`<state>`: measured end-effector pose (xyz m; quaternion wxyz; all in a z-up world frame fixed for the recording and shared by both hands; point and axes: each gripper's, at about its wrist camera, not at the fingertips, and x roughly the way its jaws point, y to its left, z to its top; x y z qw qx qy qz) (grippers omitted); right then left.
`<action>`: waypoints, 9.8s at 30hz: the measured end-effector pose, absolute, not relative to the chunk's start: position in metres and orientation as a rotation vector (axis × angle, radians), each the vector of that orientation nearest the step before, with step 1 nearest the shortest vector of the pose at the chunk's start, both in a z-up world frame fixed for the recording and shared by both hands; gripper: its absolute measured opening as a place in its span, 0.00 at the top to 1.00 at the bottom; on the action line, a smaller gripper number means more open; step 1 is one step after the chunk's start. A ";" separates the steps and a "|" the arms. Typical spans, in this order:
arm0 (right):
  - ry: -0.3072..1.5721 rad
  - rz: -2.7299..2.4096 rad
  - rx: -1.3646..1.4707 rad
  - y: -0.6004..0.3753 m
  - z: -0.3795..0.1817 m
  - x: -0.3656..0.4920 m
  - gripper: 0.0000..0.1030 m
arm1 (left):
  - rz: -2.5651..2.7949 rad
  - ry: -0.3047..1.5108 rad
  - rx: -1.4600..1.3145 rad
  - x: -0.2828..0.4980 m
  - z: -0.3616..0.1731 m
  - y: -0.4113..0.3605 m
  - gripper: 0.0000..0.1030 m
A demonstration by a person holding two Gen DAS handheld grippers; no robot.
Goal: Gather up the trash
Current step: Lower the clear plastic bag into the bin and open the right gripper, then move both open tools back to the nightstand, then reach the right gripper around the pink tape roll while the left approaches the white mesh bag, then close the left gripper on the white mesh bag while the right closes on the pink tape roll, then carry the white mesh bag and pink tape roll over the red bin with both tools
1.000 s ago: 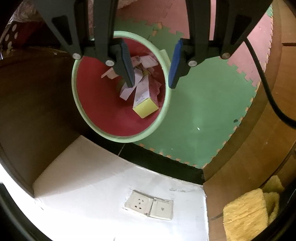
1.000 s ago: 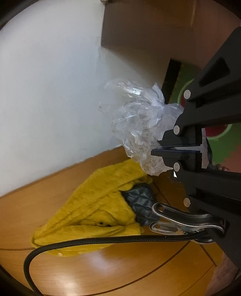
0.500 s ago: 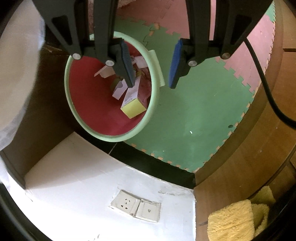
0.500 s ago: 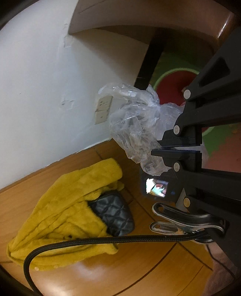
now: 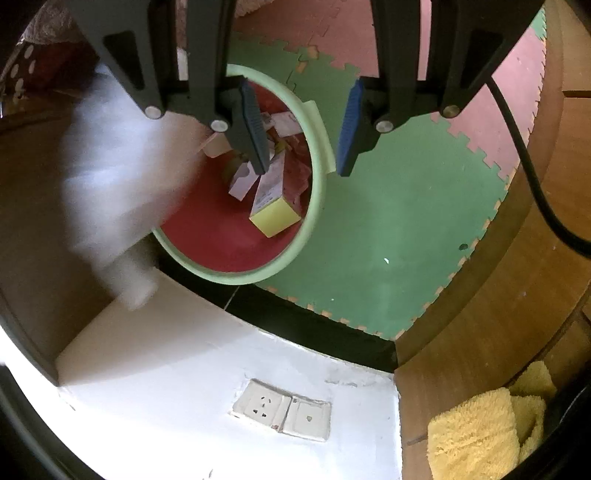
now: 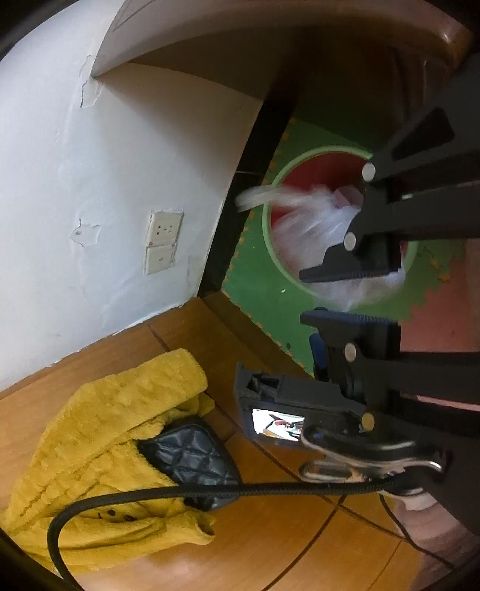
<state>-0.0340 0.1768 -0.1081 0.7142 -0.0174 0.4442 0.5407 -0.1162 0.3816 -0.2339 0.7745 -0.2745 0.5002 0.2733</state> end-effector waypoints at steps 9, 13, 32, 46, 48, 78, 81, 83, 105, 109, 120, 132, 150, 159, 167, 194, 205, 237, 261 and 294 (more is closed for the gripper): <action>0.935 1.206 -0.024 0.159 -0.092 -0.038 0.75 | 0.584 1.055 -0.581 -0.117 -0.218 0.378 0.62; 0.904 1.210 -0.012 0.146 -0.081 -0.039 0.75 | 0.561 1.024 -0.561 -0.113 -0.201 0.372 0.62; 0.771 1.104 0.055 0.064 -0.043 -0.019 0.75 | 0.399 0.908 -0.435 -0.070 -0.111 0.322 0.62; 0.715 0.920 0.096 -0.006 -0.034 0.025 0.75 | 0.229 0.874 -0.345 -0.006 -0.064 0.262 0.62; 0.705 0.892 0.098 -0.014 -0.033 0.030 0.75 | 0.195 0.875 -0.353 0.004 -0.059 0.254 0.62; 0.724 0.535 0.084 -0.165 -0.057 0.165 0.60 | 0.025 0.813 -0.252 0.160 -0.030 0.089 0.62; 0.744 0.544 0.054 -0.165 -0.058 0.175 0.60 | 0.044 0.800 -0.266 0.178 -0.032 0.084 0.62; 0.756 0.544 0.029 -0.162 -0.060 0.180 0.60 | 0.057 0.798 -0.273 0.192 -0.034 0.083 0.62; 0.799 0.476 0.067 -0.141 -0.070 0.203 0.60 | -0.021 0.747 -0.204 0.284 -0.043 0.068 0.62; 0.811 0.472 0.034 -0.136 -0.071 0.206 0.60 | -0.033 0.750 -0.195 0.284 -0.047 0.071 0.62; 0.878 0.471 0.056 -0.134 -0.074 0.218 0.60 | -0.072 0.789 -0.273 0.285 -0.053 0.087 0.88; 0.894 0.472 0.068 -0.133 -0.077 0.223 0.60 | -0.146 0.783 -0.300 0.269 -0.039 0.086 0.93; 0.901 0.482 0.054 -0.131 -0.085 0.215 0.72 | -0.155 0.748 -0.280 0.264 -0.026 0.074 0.93; 0.823 0.447 -0.024 -0.134 -0.073 0.200 0.61 | -0.166 0.739 -0.294 0.262 -0.021 0.077 0.93; 0.885 0.391 -0.063 -0.139 -0.087 0.216 0.48 | -0.166 0.738 -0.293 0.261 -0.020 0.076 0.93; 0.886 0.430 0.060 -0.140 -0.082 0.199 0.57 | -0.178 0.753 -0.279 0.259 -0.021 0.068 0.93; 0.831 0.446 0.150 -0.147 -0.066 0.176 0.57 | -0.160 0.689 -0.273 0.223 0.005 0.076 0.93; 0.792 0.582 0.243 -0.124 -0.044 0.120 0.57 | -0.056 0.602 -0.286 0.082 0.025 0.144 0.93; 0.786 0.706 0.191 -0.075 -0.037 0.086 0.57 | 0.104 0.647 -0.306 0.007 0.004 0.214 0.93; 0.824 0.969 0.038 0.041 -0.052 0.040 0.57 | 0.407 0.934 -0.523 -0.062 -0.150 0.325 0.93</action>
